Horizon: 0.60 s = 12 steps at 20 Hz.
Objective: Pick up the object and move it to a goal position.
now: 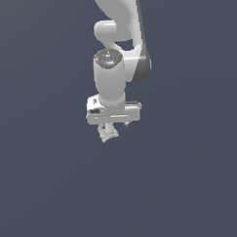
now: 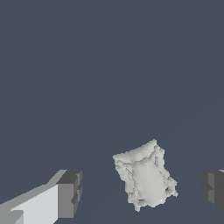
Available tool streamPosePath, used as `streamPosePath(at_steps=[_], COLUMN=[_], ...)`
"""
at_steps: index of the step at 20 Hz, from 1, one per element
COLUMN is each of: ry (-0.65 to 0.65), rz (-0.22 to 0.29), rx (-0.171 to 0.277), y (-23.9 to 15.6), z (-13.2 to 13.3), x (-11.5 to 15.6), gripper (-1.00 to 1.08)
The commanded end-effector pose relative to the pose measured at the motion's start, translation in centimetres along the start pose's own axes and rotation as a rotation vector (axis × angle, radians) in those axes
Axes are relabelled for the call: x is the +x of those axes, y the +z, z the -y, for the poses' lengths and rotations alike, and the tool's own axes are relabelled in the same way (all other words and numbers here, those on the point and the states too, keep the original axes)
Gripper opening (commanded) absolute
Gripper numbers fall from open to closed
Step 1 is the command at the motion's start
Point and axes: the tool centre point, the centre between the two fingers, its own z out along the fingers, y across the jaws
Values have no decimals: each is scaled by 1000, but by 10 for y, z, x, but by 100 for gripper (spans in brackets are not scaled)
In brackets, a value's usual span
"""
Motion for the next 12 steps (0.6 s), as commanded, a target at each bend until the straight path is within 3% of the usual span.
streamPosePath(at_steps=[1, 12], ry=[-23, -209], rz=[1, 6], rx=[-1, -2], y=[6, 48], z=[-3, -25], x=[-4, -35], gripper=[100, 100])
